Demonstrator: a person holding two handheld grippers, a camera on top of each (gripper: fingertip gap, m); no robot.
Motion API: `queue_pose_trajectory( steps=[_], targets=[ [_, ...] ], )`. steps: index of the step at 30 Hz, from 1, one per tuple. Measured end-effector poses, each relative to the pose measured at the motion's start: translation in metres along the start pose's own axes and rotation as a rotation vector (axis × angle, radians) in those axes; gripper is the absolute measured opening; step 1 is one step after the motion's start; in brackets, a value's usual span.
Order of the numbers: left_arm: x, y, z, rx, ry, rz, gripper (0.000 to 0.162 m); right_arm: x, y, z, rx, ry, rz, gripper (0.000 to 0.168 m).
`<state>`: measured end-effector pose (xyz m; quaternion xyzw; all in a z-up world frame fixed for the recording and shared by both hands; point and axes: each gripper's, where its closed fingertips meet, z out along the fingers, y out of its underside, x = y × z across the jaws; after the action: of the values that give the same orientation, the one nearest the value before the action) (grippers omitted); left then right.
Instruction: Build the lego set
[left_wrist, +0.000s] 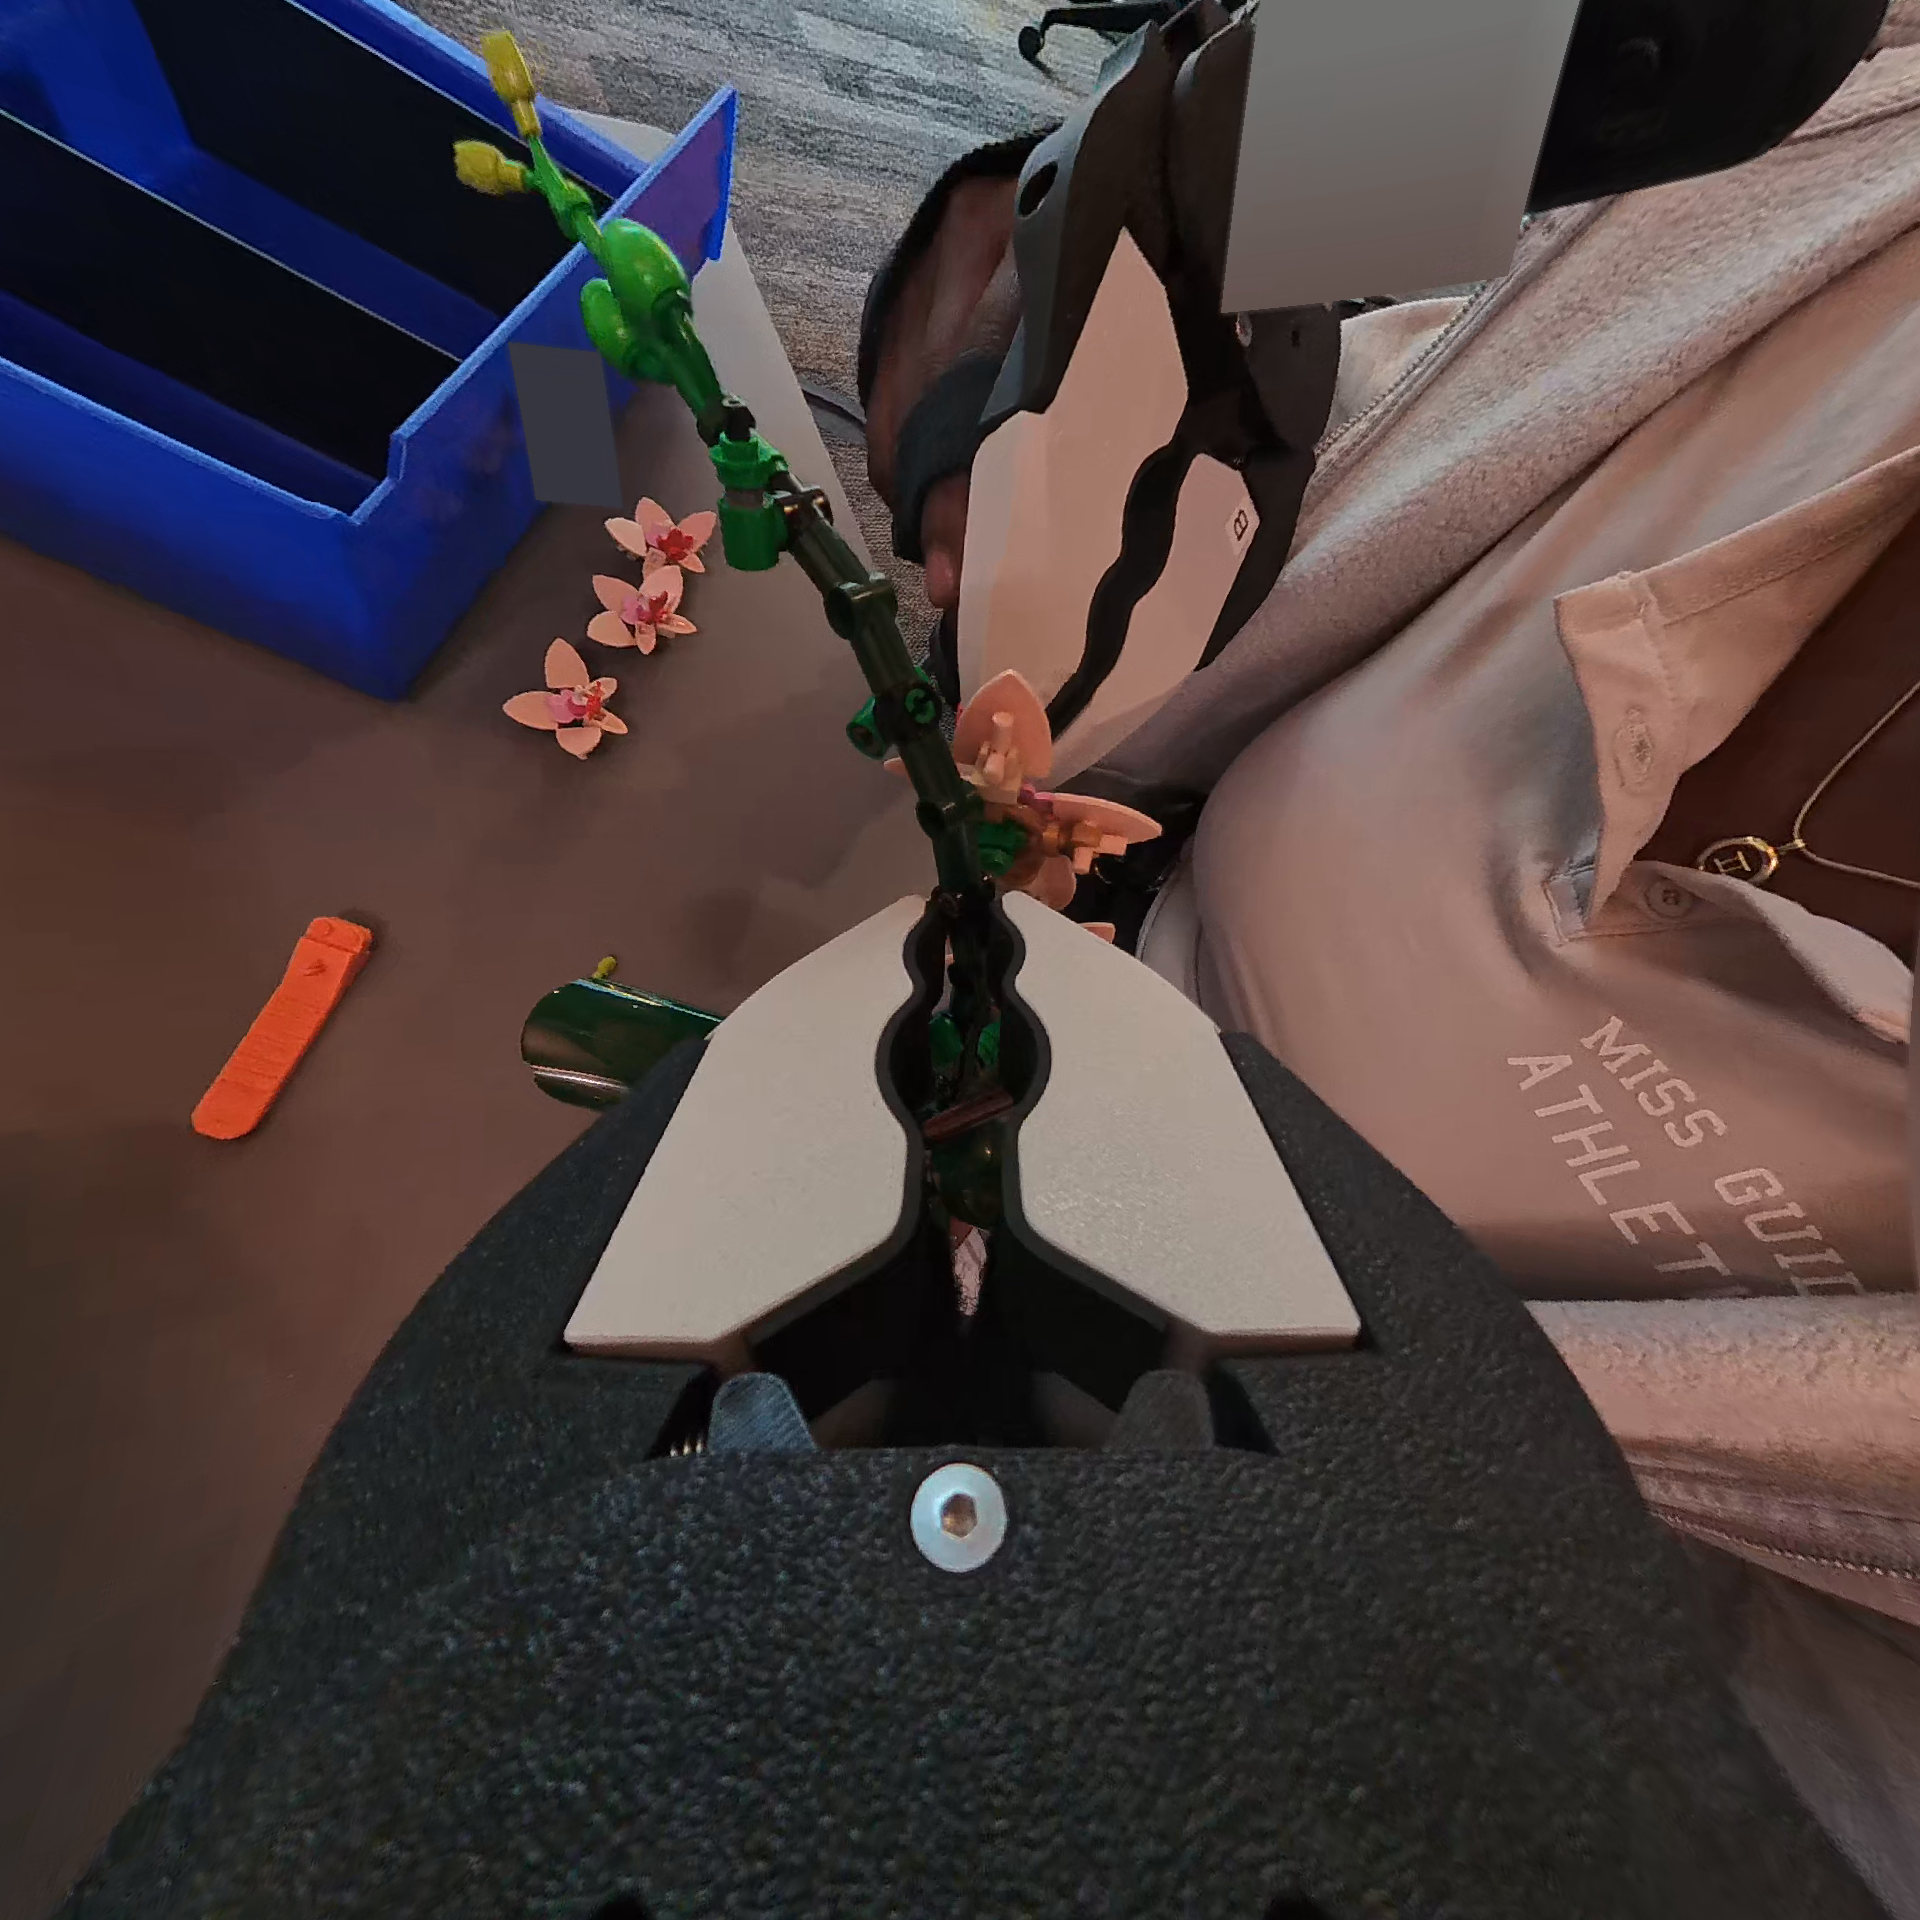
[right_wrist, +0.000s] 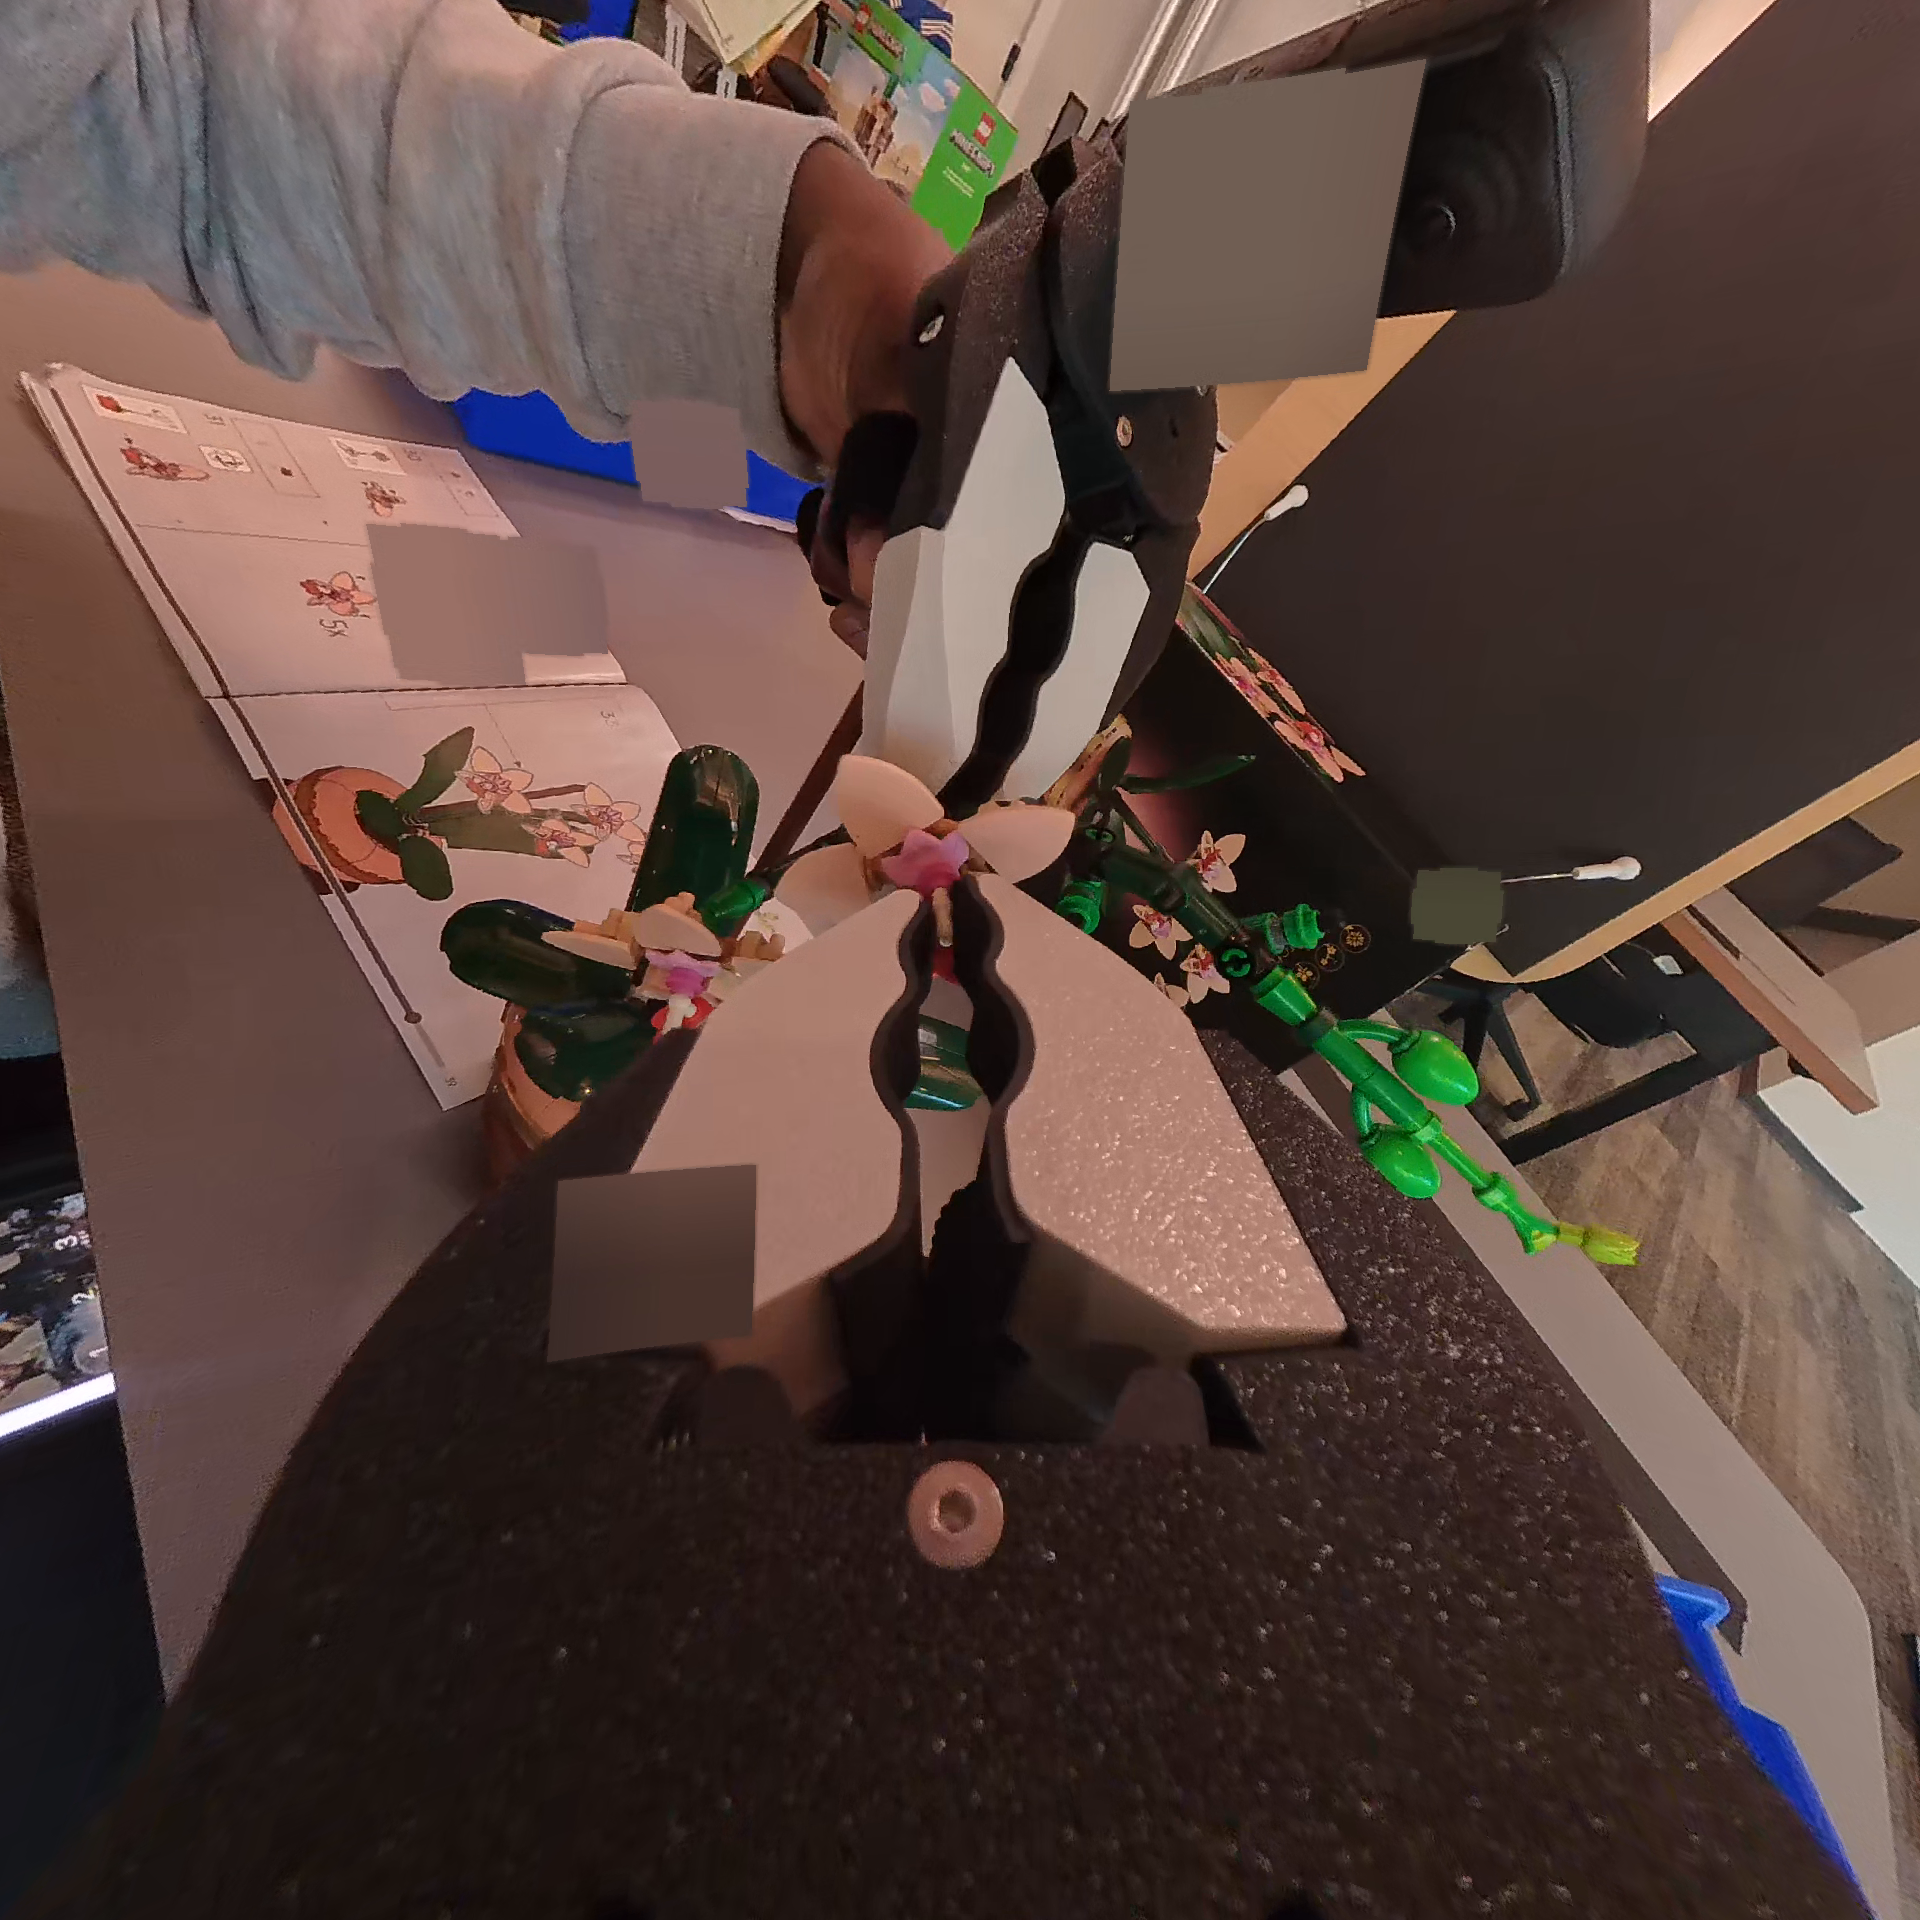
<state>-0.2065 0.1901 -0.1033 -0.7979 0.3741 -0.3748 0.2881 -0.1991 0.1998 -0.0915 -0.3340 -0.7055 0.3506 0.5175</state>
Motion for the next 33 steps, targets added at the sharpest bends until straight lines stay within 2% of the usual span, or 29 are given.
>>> queue_pose_trajectory(
  steps=[15,19,21,23,27,33],
  targets=[
    [0.000,0.000,-0.002,0.030,0.000,0.018,0.007,-0.002,0.000,0.002,0.046,0.012,0.044,0.004],
    [0.021,0.000,0.010,0.029,0.117,0.022,0.006,-0.005,0.014,0.011,-0.019,0.018,0.021,0.004],
    [0.018,-0.010,0.001,0.053,0.028,0.075,0.007,0.003,0.000,0.003,0.081,0.080,0.028,0.004],
    [0.006,-0.011,-0.014,0.059,-0.051,0.075,0.007,0.005,-0.006,-0.005,0.102,0.054,0.107,0.004],
    [0.003,-0.007,-0.007,0.059,-0.046,0.070,0.007,0.001,0.004,0.008,0.049,0.058,0.126,0.004],
    [0.001,-0.011,-0.003,0.044,-0.049,0.058,0.007,0.005,0.013,0.004,0.051,0.078,0.190,0.003]
  ],
)
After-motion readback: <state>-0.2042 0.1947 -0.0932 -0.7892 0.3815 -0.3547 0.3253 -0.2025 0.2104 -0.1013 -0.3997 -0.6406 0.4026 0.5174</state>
